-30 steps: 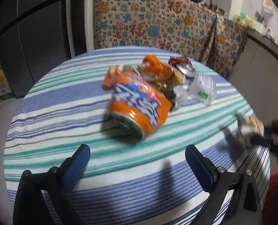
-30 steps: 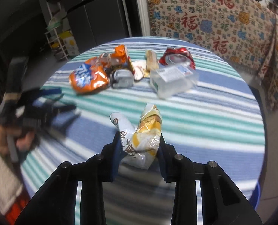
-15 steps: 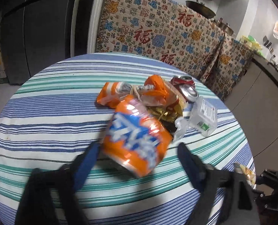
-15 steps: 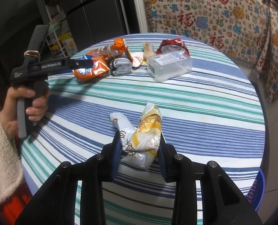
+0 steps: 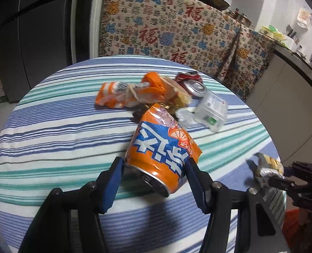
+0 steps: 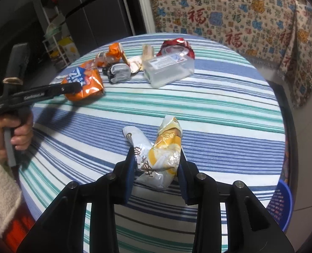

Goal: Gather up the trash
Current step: 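Grasp the orange chip bag with the left tool while the right tool grasps the white snack wrapper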

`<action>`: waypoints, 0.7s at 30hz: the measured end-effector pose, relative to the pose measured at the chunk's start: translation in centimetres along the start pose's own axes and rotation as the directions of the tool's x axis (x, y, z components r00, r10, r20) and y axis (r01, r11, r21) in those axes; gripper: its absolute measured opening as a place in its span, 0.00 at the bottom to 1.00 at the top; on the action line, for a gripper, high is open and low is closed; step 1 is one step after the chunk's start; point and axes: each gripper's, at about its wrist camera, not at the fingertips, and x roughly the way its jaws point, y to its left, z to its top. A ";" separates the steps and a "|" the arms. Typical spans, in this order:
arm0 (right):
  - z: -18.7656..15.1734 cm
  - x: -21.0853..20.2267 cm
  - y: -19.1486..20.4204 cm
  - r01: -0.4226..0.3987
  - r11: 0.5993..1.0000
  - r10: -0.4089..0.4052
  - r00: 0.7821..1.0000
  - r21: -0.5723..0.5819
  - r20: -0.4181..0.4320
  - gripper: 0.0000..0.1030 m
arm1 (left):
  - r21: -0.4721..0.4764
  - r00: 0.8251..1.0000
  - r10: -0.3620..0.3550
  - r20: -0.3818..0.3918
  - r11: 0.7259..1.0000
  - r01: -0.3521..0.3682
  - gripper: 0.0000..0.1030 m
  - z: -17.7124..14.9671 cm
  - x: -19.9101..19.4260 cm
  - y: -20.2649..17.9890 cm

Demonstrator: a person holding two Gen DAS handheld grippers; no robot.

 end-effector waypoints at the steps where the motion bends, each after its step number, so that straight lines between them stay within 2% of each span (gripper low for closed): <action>1: 0.0 -0.1 0.0 -0.006 1.000 0.006 1.000 0.000 -0.003 0.42 | 0.007 1.000 -0.004 -0.001 1.000 0.004 0.59 -0.1 -0.1 -0.4; 7: 0.3 -0.4 0.0 0.002 1.000 -0.002 1.000 -0.014 0.003 0.45 | 0.024 1.000 -0.027 -0.008 0.999 0.028 0.59 -0.4 -0.4 -1.9; 9: 0.3 -0.2 0.1 0.007 1.000 -0.007 1.000 -0.024 -0.004 0.51 | 0.022 0.999 -0.028 -0.015 0.999 0.029 0.59 -0.5 -0.2 -2.1; 10: 0.3 -0.1 0.2 0.016 0.999 -0.016 1.000 -0.033 -0.007 0.51 | 0.020 0.999 -0.028 -0.019 0.999 0.028 0.59 -0.6 -0.1 -2.2; 11: 0.3 0.0 0.1 0.022 0.999 -0.023 1.000 -0.033 -0.010 0.37 | 0.021 0.999 -0.029 -0.020 0.999 0.029 0.59 -0.6 -0.1 -2.3; 13: 0.5 -0.4 -0.1 0.028 1.000 -0.028 1.000 -0.010 -0.001 0.30 | 0.024 0.999 -0.030 -0.020 0.999 0.031 0.59 -0.7 -0.2 -2.6; 17: 0.9 -2.1 -0.6 -0.015 0.999 0.013 0.998 0.033 0.069 0.30 | 0.041 0.999 -0.042 -0.014 0.998 0.043 0.59 -1.0 -0.6 -3.6; 21: 0.8 -2.2 -1.3 -0.012 0.998 0.008 0.998 0.058 0.067 0.30 | 0.067 0.999 -0.044 -0.019 0.997 0.045 0.59 -1.4 -0.6 -5.2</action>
